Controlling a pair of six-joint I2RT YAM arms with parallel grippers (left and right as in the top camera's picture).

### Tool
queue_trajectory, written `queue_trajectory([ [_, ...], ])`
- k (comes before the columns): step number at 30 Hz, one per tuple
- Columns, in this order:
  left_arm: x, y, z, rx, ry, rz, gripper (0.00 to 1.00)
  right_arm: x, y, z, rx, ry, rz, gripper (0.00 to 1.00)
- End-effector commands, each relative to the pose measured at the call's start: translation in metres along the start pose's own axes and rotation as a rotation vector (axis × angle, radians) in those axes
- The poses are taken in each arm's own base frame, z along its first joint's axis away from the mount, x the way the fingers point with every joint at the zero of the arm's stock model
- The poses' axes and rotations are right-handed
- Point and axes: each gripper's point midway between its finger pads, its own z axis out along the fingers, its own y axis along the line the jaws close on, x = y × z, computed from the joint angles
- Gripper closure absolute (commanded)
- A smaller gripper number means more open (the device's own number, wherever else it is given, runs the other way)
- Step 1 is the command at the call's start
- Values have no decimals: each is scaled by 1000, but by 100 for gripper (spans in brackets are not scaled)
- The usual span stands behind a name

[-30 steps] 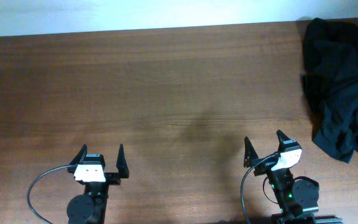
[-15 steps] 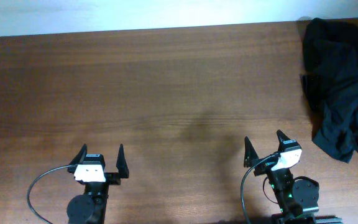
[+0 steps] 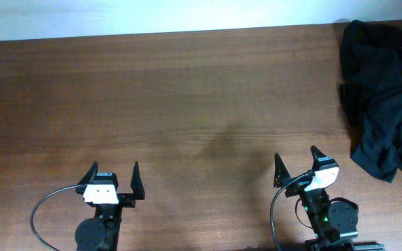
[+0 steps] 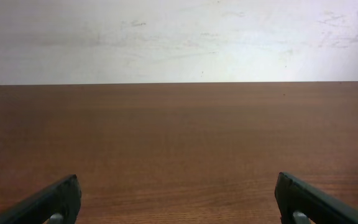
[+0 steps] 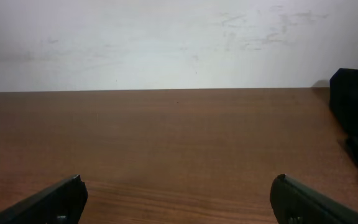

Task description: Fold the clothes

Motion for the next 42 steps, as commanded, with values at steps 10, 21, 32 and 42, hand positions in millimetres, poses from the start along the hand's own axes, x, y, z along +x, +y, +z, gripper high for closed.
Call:
queue_trajectory([
  [10, 1, 1, 0, -2, -3, 14, 1, 2, -2, 0, 11, 1, 3, 1],
  [21, 1, 1, 0, -2, -3, 14, 1, 2, -2, 0, 11, 1, 3, 1],
  [32, 1, 1, 0, -2, -3, 14, 1, 0, 3, 0, -16, -5, 14, 1],
  [42, 1, 1, 0, -2, -3, 14, 1, -86, 14, -24, -45, -153, 125, 1],
])
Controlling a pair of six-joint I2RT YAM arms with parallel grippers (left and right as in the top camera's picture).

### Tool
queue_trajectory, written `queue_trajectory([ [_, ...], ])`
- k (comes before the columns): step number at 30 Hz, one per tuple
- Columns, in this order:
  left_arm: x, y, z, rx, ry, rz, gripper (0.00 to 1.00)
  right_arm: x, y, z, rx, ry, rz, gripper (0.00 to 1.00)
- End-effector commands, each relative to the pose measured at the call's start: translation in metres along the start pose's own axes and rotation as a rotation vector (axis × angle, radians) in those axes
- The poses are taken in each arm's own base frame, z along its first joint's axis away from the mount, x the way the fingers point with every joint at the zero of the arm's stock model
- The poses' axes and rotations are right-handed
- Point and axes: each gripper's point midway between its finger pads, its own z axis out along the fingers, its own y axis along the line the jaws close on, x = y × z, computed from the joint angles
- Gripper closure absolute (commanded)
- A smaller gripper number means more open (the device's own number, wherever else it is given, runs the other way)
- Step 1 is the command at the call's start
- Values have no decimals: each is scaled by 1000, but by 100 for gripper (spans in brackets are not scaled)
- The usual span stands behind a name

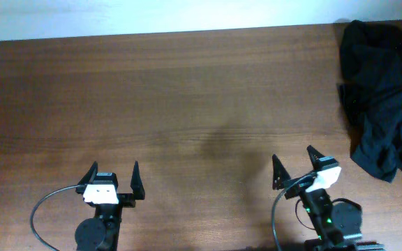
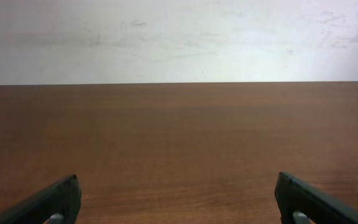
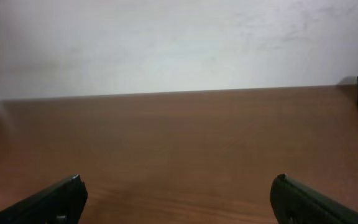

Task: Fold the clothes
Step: 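Reach the right gripper to the black clothing pile at right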

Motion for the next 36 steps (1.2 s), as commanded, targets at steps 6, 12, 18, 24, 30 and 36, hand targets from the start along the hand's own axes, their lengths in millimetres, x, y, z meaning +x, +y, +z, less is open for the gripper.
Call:
queue_trajectory([
  [6, 1, 1, 0, -2, -3, 14, 1, -136, 19, -39, 38, -120, 50, 1],
  [12, 1, 1, 0, -2, -3, 14, 1, -173, 11, -16, 129, 87, 25, 1],
  [18, 1, 1, 0, -2, -3, 14, 1, -181, -11, 39, 215, 301, -17, 1],
  [24, 1, 1, 0, -2, -3, 14, 1, -172, -64, 71, 311, 509, 101, 1],
  [30, 1, 1, 0, -2, -3, 14, 1, -162, -141, 57, 499, 605, 245, 1],
  [36, 1, 1, 0, -2, -2, 14, 1, -142, -220, 6, 795, 644, 392, 1],
])
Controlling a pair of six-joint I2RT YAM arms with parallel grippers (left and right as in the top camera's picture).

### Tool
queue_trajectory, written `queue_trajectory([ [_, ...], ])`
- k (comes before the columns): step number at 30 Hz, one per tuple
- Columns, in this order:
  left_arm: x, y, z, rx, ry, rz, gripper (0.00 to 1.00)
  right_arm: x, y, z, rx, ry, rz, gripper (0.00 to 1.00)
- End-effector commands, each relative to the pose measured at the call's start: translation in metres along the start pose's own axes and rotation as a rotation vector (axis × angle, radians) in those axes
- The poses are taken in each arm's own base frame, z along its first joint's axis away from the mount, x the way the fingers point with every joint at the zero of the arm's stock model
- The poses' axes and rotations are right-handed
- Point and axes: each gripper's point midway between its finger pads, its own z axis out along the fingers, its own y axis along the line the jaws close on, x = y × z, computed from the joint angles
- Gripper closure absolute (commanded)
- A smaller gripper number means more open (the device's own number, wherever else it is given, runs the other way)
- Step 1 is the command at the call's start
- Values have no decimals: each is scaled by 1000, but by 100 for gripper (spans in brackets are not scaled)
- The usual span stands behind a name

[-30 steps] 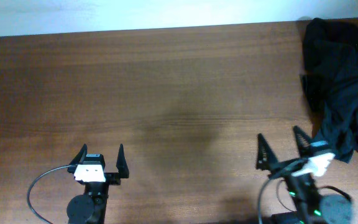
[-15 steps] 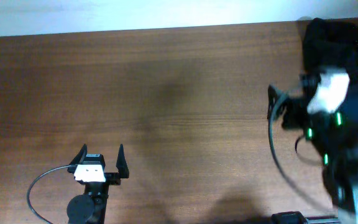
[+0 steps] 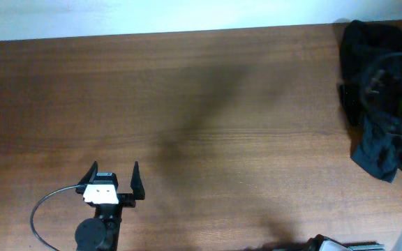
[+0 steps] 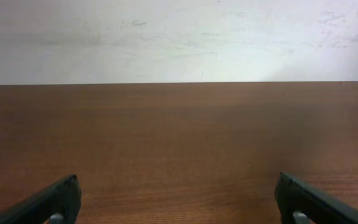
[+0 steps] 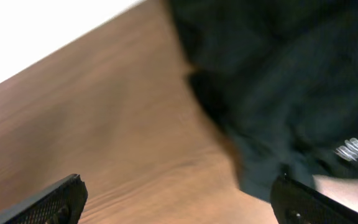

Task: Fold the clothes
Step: 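Reach the right gripper to the black clothing pile at right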

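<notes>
A crumpled black garment [image 3: 363, 43] lies at the table's far right edge. In the right wrist view the same black cloth [image 5: 278, 74] fills the upper right, with white lettering [image 5: 356, 146] on it. My right gripper [image 5: 179, 190] is open, hanging above the garment's left edge with bare wood between its fingers; in the overhead view the right arm is a blur over the cloth. My left gripper [image 3: 114, 169] stands open near the front left, holding nothing and facing bare wood [image 4: 178, 186].
The brown wooden table [image 3: 187, 104] ends at a white wall at the back. A grey cable [image 3: 39, 209] loops by the left arm's base. The garment reaches the right border of the overhead view.
My right arm has moved from its place at the front right to over the black garment at the far right, gripper still open. The left arm has not moved.
Both grippers were open at the table's front edge, the black garment untouched at the far right. The right gripper then turned slightly at its base. Now it hangs open over the garment, while the left stays put.
</notes>
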Motion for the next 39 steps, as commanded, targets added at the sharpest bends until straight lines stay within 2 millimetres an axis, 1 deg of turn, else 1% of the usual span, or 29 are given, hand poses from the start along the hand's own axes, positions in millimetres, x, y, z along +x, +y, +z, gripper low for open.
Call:
queue_trajectory([
  [1, 1, 1, 0, -2, -2, 14, 1, -5, -47, 3, 108, 10, 151, 1],
  [3, 1, 1, 0, -2, -2, 14, 1, -2, -69, 12, 139, 38, 227, 2],
  [4, 1, 1, 0, -2, -3, 14, 1, 0, -79, 18, 149, 53, 250, 5],
  [5, 1, 1, 0, -2, -3, 14, 1, 3, -90, 27, 154, 79, 279, 12],
  [6, 1, 1, 0, -2, -3, 14, 1, 6, -96, 33, 157, 98, 295, 16],
  [11, 1, 1, 0, -2, -3, 14, 1, 25, -134, 77, 193, 214, 350, 30],
  [14, 1, 1, 0, -2, -3, 14, 1, 32, -154, 99, 197, 251, 360, 33],
  [16, 1, 1, 0, -2, -2, 14, 1, 31, -160, 109, 163, 248, 360, 34],
  [18, 1, 1, 0, -2, -3, 14, 1, 24, -167, 115, 136, 213, 365, 34],
  [23, 1, 1, 0, -2, -3, 14, 1, 4, -187, 114, 148, 112, 368, 34],
  [28, 1, 1, 0, -2, -3, 14, 1, -8, -193, 120, 156, 62, 330, 30],
  [32, 1, 1, 0, -2, -3, 14, 1, -9, -207, 122, 220, 51, 324, 26],
  [35, 1, 1, 0, -2, -3, 14, 1, -10, -216, 127, 238, 43, 330, 26],
  [39, 1, 1, 0, -2, -3, 14, 1, -1, -230, 135, 243, 56, 393, 26],
])
